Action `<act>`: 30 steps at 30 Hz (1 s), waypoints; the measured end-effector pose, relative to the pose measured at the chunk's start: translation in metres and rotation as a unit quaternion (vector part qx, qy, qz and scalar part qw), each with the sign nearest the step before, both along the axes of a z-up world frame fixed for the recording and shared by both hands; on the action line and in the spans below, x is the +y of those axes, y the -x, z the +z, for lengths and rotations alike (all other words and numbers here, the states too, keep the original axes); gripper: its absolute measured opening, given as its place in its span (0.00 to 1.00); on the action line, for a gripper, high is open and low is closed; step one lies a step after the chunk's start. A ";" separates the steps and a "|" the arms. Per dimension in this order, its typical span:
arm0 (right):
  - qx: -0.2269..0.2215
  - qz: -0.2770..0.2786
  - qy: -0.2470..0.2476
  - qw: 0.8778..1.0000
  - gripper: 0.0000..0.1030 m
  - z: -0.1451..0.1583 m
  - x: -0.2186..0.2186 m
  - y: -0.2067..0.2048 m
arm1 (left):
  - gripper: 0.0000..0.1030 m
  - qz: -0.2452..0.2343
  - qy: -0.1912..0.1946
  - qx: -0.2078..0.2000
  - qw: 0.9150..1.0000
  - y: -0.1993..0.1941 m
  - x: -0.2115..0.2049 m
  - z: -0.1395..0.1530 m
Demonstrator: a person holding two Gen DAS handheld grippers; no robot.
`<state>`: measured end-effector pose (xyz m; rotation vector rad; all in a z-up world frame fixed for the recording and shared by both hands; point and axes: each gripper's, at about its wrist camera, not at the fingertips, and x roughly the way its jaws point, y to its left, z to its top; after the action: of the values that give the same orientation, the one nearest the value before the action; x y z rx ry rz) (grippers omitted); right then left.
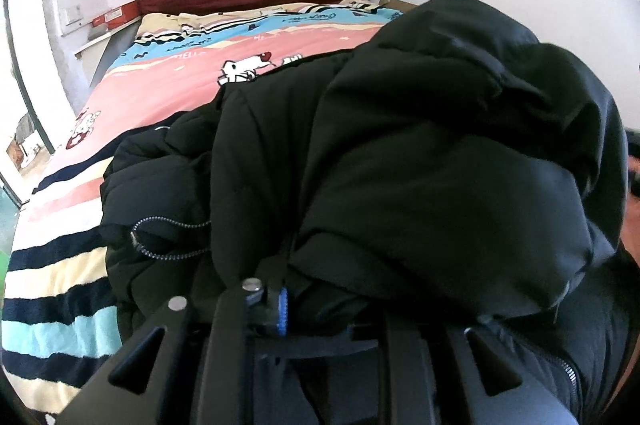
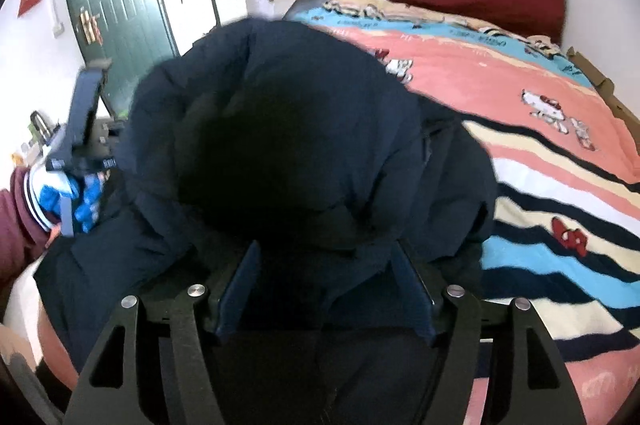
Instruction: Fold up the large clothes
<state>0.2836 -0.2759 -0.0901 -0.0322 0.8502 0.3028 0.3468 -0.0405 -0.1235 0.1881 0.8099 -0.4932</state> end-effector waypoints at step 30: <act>0.002 0.029 -0.008 1.000 0.68 -0.021 0.046 -0.077 | 0.44 0.027 0.068 0.039 0.997 -0.009 0.031 0.053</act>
<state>0.3610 -0.2301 -0.1109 -0.0408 0.8525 0.3647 0.3560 -0.0098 -0.0700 0.0201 0.8530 -0.5049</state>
